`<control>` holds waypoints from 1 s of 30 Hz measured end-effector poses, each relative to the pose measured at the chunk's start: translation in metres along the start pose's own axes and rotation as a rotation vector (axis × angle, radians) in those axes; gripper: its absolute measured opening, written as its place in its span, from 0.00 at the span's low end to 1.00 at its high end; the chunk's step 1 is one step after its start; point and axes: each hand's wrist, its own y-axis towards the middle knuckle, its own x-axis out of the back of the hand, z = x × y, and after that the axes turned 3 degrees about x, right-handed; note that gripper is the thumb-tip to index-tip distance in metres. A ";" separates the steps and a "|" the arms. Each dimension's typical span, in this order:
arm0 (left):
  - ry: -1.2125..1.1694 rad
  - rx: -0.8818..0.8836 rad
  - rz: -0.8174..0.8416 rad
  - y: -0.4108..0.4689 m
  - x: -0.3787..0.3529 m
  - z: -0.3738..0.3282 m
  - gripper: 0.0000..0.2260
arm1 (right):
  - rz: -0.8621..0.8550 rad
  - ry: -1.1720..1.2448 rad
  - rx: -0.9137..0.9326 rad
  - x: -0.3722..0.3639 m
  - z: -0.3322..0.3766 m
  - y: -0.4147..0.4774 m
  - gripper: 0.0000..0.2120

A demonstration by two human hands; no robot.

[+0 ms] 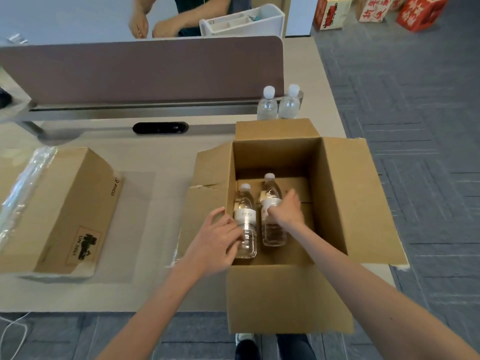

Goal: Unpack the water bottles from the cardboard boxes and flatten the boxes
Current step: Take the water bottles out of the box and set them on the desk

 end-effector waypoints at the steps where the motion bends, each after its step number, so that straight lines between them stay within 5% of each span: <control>1: -0.001 0.011 0.002 0.003 0.000 -0.001 0.08 | -0.025 -0.015 0.014 0.005 0.001 0.004 0.38; 8: 0.078 0.101 0.111 0.045 -0.003 -0.016 0.10 | 0.083 0.036 -0.083 0.010 -0.007 0.019 0.52; 14: 0.246 0.178 0.213 0.080 -0.010 -0.021 0.17 | 0.097 0.085 -0.127 0.024 -0.011 0.036 0.48; 22: 0.323 0.537 0.390 0.109 -0.038 -0.039 0.23 | 0.034 0.033 -0.165 0.030 -0.031 0.043 0.45; 30: 0.342 0.770 0.442 0.130 -0.064 -0.039 0.40 | 0.038 -0.025 -0.152 0.032 -0.027 0.046 0.39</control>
